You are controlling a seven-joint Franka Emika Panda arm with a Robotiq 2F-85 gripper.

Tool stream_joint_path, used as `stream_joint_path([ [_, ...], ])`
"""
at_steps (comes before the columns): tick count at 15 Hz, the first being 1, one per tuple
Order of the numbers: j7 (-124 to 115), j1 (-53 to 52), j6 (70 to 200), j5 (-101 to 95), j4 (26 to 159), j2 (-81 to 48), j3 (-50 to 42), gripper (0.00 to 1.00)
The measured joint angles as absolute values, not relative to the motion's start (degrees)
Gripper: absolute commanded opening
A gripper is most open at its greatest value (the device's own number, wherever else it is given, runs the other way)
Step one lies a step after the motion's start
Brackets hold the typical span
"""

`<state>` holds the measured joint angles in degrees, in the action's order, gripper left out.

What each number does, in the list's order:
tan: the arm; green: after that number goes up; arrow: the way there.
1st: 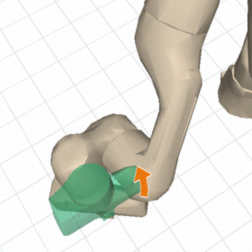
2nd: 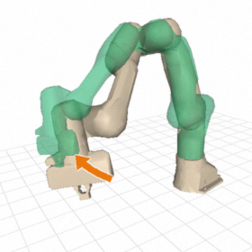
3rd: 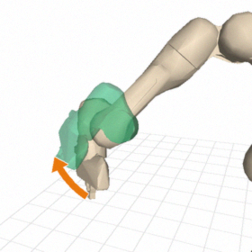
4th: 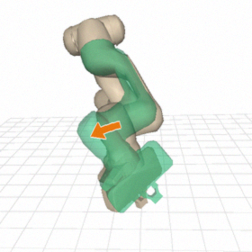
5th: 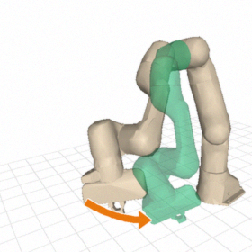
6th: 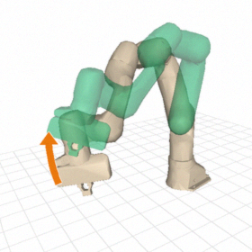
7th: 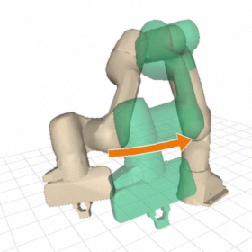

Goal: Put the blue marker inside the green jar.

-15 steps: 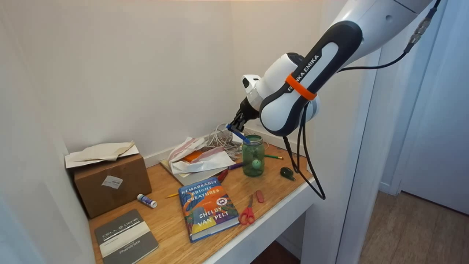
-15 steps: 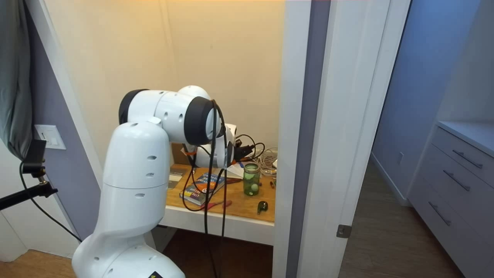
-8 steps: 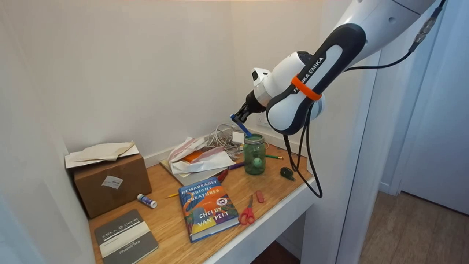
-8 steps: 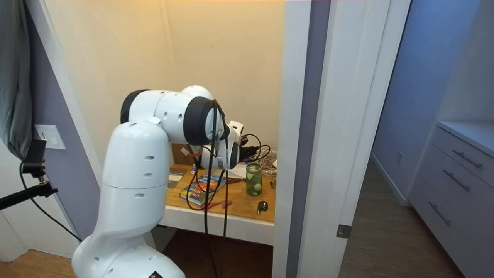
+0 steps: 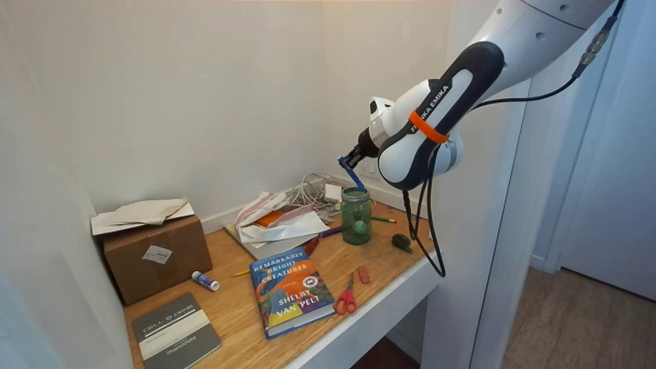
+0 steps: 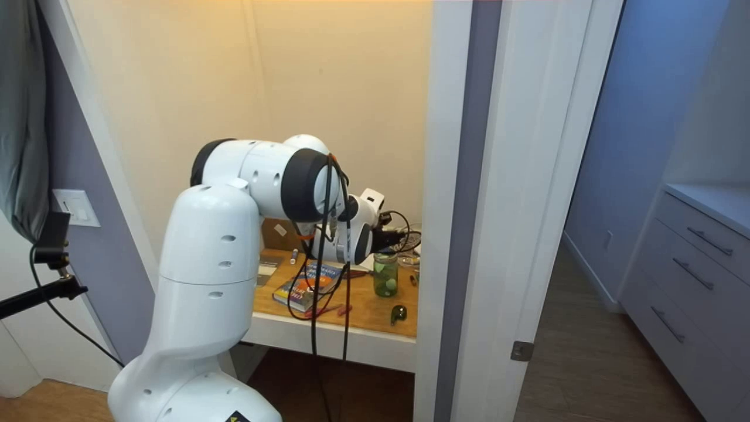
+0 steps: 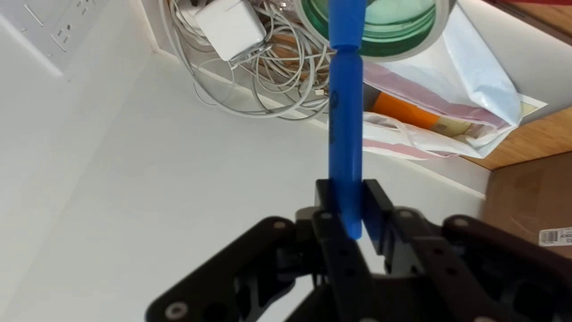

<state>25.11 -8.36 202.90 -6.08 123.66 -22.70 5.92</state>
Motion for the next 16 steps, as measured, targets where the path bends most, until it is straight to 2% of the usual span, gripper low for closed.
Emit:
stream_joint_path([
  [7,18.9,-8.8,205.1,-7.2,123.5,-26.1,6.2,0.05],
  [8,18.6,-8.9,205.1,-7.2,123.5,-26.4,6.2,0.20],
  [9,18.4,-8.9,205.1,-7.2,123.5,-26.8,6.2,0.45],
  [10,18.2,-8.9,205.1,-7.3,123.5,-27.0,6.1,0.45],
  [16,17.7,-8.9,205.1,-7.6,122.8,-27.9,6.0,0.86],
])
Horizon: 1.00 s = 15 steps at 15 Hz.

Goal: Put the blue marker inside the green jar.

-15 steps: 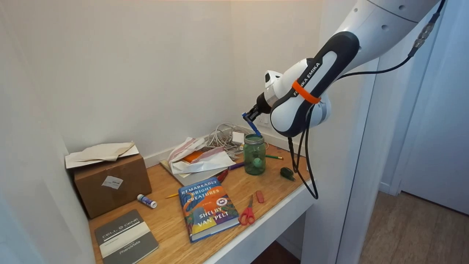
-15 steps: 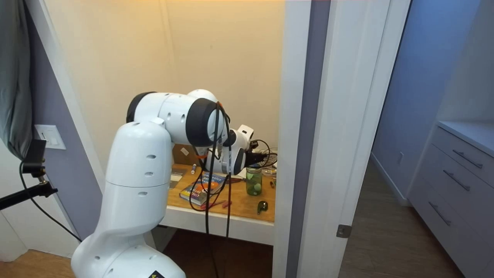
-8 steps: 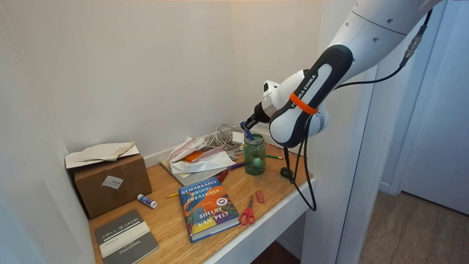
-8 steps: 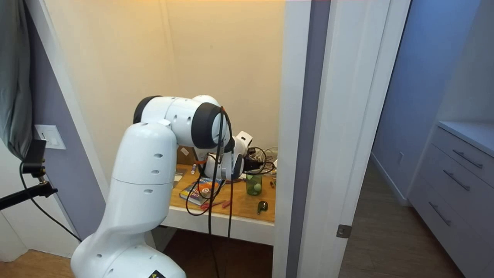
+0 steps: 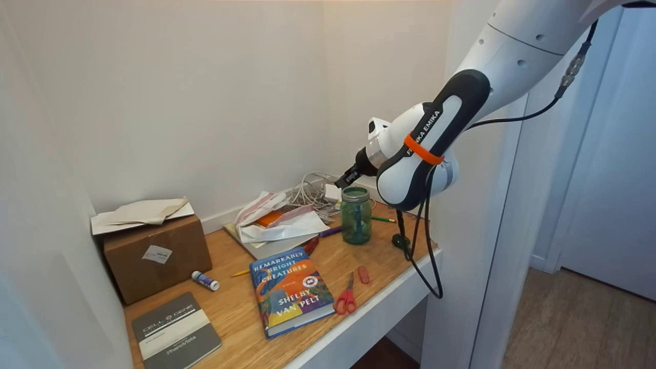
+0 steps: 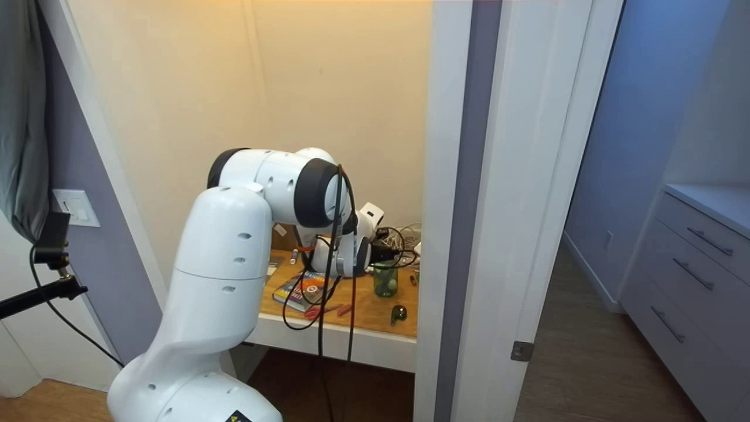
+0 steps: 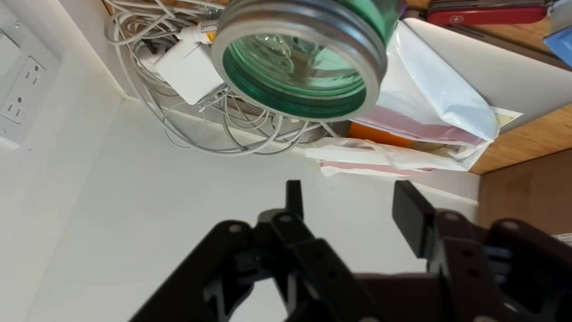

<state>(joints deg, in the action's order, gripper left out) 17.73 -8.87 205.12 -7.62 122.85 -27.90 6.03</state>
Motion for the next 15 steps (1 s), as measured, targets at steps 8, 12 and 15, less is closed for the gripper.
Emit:
stream_joint_path([
  [8,18.7,-10.7,199.1,-7.6,122.0,-24.6,4.4,1.00],
  [12,18.8,-12.9,185.3,-7.5,121.9,-18.5,2.6,1.00],
  [15,18.2,-16.6,171.2,-8.4,121.4,-13.1,-1.3,1.00],
])
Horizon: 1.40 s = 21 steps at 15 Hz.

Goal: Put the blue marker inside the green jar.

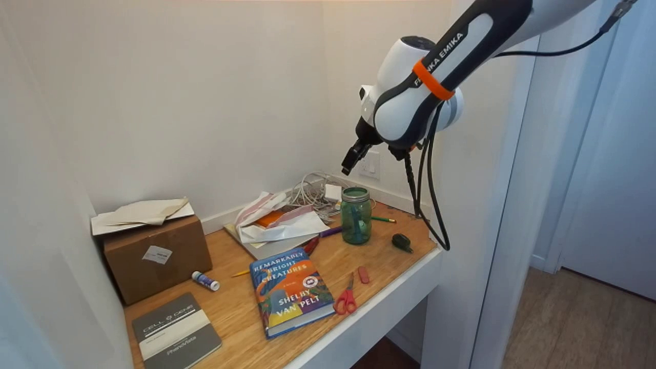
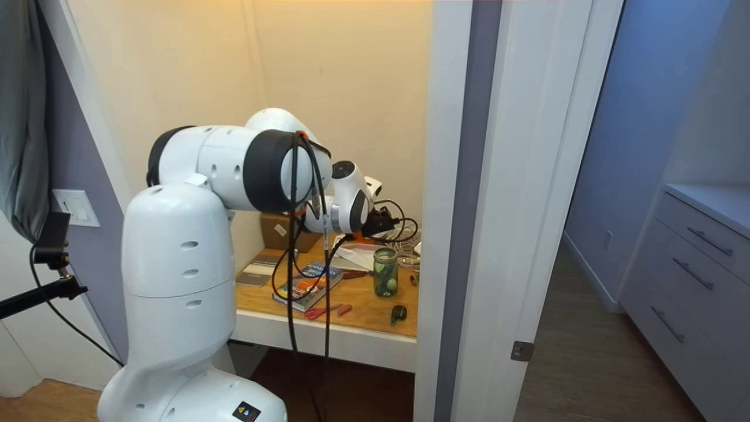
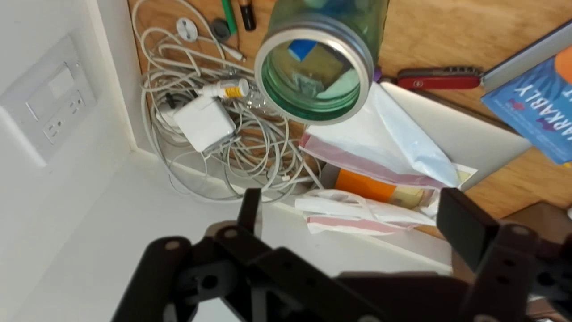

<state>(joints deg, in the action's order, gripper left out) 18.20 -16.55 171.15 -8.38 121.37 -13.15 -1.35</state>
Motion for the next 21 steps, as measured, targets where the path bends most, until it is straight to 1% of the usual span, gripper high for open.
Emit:
stream_joint_path([
  [2,17.7,-17.0,161.6,-9.4,120.4,-10.3,-1.3,1.00],
  [4,17.7,-15.7,153.9,-9.3,119.0,-8.4,1.5,1.00],
  [9,17.0,-14.2,141.8,-8.7,115.9,-7.0,6.1,1.00],
  [14,10.9,-14.1,135.5,-12.7,114.9,-6.6,6.3,1.00],
  [21,5.6,-14.1,134.5,-15.5,115.1,-6.0,6.3,1.00],
])
